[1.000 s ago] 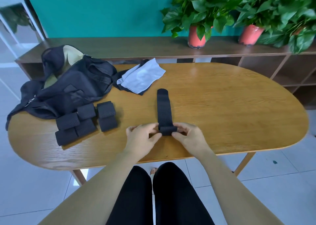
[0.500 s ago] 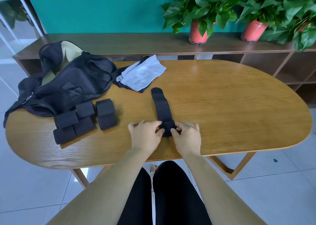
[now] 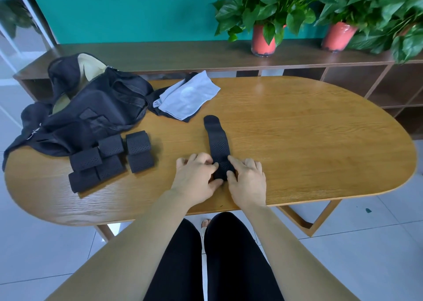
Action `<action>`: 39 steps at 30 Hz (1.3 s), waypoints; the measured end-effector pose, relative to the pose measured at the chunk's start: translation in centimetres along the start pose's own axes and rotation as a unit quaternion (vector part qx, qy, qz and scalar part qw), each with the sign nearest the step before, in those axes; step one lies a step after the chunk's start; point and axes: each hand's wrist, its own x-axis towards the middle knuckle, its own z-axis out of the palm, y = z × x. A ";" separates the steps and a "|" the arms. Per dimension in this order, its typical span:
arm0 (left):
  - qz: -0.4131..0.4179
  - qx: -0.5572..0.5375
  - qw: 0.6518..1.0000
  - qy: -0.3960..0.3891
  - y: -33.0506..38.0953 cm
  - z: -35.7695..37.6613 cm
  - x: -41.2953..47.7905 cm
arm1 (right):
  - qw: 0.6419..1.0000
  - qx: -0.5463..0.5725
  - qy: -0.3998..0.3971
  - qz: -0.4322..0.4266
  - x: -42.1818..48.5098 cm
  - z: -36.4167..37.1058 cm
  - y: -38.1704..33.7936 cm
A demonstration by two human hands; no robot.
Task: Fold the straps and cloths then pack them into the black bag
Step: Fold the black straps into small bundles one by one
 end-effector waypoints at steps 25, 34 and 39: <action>-0.124 -0.273 0.952 0.067 -0.9 0.7 -1.6 | 0.991 0.095 -0.006 0.095 -1.1 -0.4 -2.0; -0.156 -0.279 0.946 0.057 -0.6 1.0 -0.2 | 0.993 0.012 0.005 0.115 0.1 0.4 -2.6; -0.177 -0.233 0.955 0.056 -0.3 0.7 0.3 | 0.994 -0.035 0.015 0.103 0.3 0.7 -2.9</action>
